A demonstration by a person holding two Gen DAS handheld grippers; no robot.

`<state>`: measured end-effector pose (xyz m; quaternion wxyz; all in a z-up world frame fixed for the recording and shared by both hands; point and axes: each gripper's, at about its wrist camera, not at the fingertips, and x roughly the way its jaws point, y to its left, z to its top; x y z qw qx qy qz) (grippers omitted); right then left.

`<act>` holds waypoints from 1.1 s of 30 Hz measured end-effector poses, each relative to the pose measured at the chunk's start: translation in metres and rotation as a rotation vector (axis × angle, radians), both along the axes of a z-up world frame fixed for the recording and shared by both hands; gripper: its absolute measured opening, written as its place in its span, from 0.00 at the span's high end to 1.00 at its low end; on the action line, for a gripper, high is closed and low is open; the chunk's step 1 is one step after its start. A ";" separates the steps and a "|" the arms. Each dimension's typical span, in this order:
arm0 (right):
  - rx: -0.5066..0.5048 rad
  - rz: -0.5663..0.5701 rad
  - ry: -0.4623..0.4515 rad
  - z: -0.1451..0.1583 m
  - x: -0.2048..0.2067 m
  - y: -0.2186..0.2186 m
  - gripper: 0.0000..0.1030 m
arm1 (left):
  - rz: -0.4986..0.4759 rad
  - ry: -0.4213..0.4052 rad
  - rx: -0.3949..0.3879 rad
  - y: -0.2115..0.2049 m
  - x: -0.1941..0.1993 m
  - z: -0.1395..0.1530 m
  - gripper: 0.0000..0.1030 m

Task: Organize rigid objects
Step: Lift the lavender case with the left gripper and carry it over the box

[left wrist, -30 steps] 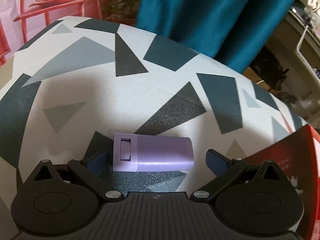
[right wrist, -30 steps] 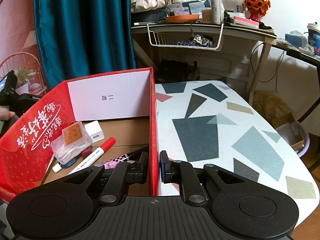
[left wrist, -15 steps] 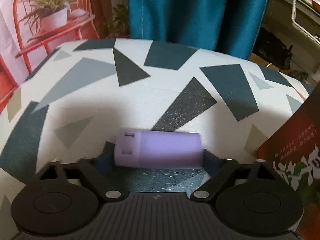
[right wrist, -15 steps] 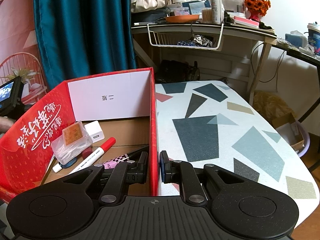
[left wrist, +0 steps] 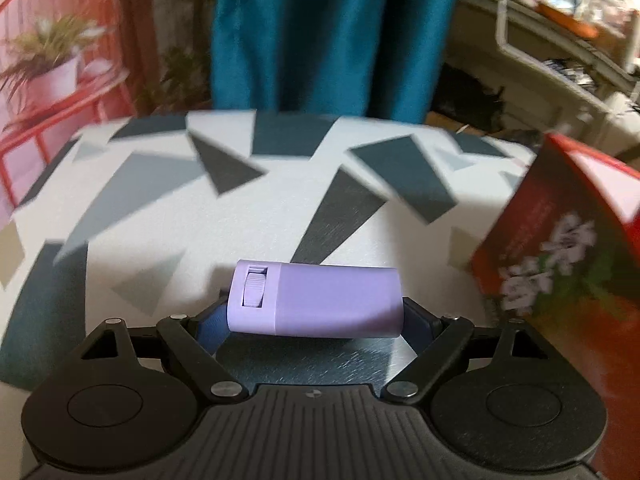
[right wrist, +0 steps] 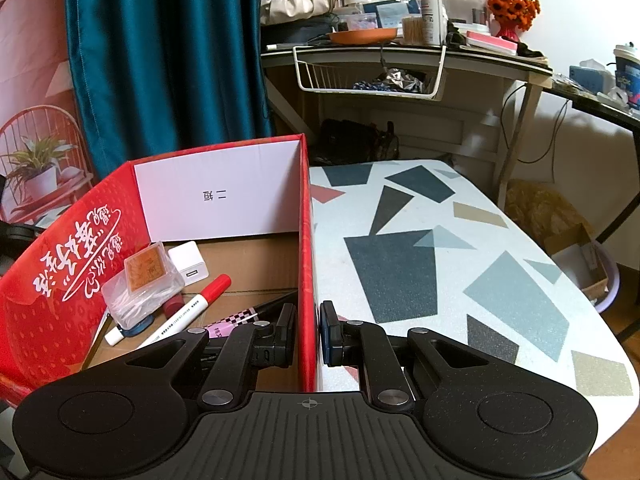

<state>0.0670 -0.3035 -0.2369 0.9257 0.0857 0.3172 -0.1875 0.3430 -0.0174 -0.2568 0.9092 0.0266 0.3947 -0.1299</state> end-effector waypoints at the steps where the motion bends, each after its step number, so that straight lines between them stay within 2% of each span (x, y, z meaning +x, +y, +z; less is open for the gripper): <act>1: 0.000 0.000 0.000 0.000 0.000 0.000 0.87 | -0.026 -0.024 -0.004 -0.001 -0.003 0.007 0.14; 9: -0.003 -0.002 0.004 0.000 0.000 0.000 0.88 | -0.256 -0.261 -0.006 -0.028 -0.026 0.074 0.14; 14: -0.003 -0.002 0.005 0.000 0.000 0.000 0.88 | -0.394 -0.339 -0.033 -0.057 -0.049 0.099 0.14; 19: -0.003 -0.002 0.007 -0.001 -0.001 -0.001 0.88 | -0.529 -0.359 0.011 -0.095 -0.062 0.094 0.14; 26: -0.002 -0.001 0.005 -0.001 -0.001 -0.001 0.88 | -0.649 -0.333 0.048 -0.134 -0.062 0.074 0.15; 28: -0.003 0.001 0.005 0.000 -0.002 -0.001 0.88 | -0.674 -0.280 0.048 -0.147 -0.056 0.069 0.15; 33: 0.001 0.002 0.001 0.000 -0.002 -0.001 0.88 | -0.686 -0.231 0.073 -0.168 -0.050 0.054 0.15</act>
